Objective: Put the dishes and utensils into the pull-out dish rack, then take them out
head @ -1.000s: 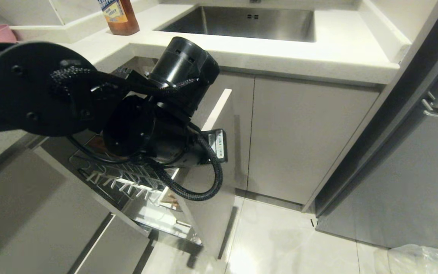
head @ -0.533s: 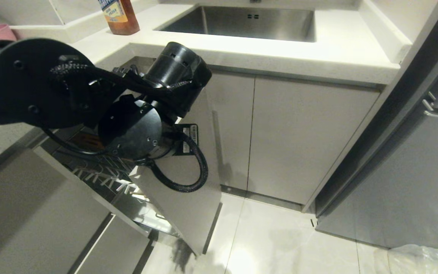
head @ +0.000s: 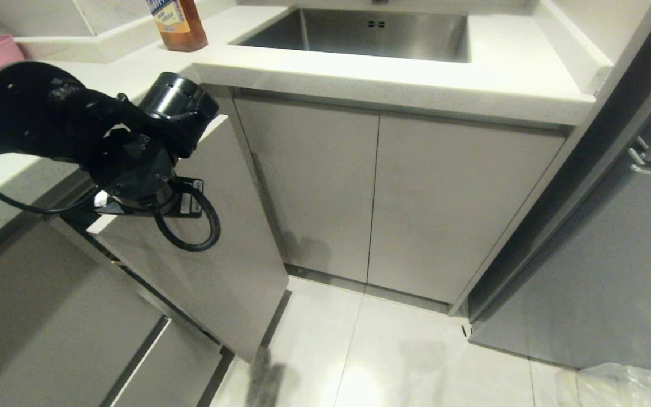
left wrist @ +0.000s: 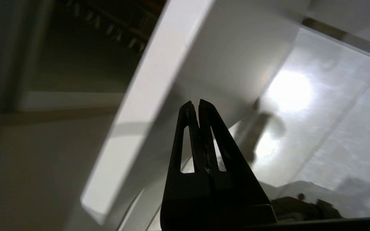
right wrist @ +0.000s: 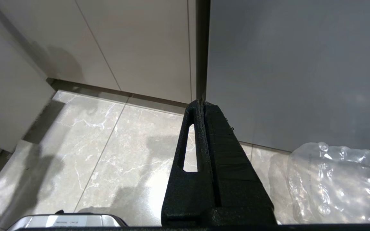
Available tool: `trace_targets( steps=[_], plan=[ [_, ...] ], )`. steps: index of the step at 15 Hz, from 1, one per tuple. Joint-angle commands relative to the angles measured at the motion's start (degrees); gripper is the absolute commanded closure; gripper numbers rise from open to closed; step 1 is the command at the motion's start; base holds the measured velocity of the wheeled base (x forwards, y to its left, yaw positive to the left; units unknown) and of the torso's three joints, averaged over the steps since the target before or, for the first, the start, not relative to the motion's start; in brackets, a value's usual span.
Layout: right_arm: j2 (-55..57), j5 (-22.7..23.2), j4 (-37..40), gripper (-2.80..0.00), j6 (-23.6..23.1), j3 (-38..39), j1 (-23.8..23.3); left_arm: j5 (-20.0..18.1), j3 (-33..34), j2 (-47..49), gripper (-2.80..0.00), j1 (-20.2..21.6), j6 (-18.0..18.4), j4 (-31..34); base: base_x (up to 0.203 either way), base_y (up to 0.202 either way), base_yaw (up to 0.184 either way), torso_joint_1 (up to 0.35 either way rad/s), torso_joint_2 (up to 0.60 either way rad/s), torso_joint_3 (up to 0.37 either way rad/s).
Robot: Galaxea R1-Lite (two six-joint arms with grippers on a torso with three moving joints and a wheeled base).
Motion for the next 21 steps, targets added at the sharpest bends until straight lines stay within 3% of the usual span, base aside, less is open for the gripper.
trace_targets(
  steps=[1,8,12,14,17,21],
  plan=[
    [0.05,0.01,0.00,0.00,0.00,0.00,0.00,0.28,-0.30,-0.49,0.00,1.66,0.11,0.23,0.000,0.000,0.000,0.000,0.00,0.000],
    [0.05,0.01,0.00,0.00,0.00,0.00,0.00,0.04,0.31,-1.81,0.00,-2.17,-0.11,0.10,0.000,0.000,0.000,0.000,0.00,0.000],
    [0.05,0.01,0.00,0.00,0.00,0.00,0.00,-1.45,-0.32,-9.41,0.00,-4.13,-0.08,-1.36,0.000,0.000,0.000,0.000,0.00,0.000],
    [0.05,0.01,0.00,0.00,0.00,0.00,0.00,-5.53,-1.54,-16.05,0.00,-4.86,0.03,-1.77,0.000,0.000,0.000,0.000,0.00,0.000],
    [0.05,0.01,0.00,0.00,0.00,0.00,0.00,-15.39,-3.24,-27.75,0.00,-3.92,1.78,-2.05,0.000,0.000,0.000,0.000,0.00,0.000],
    [0.05,0.01,0.00,0.00,0.00,0.00,0.00,-27.08,-0.04,-41.03,0.00,8.65,5.90,-3.91,0.000,0.000,0.000,0.000,0.00,0.000]
  ],
)
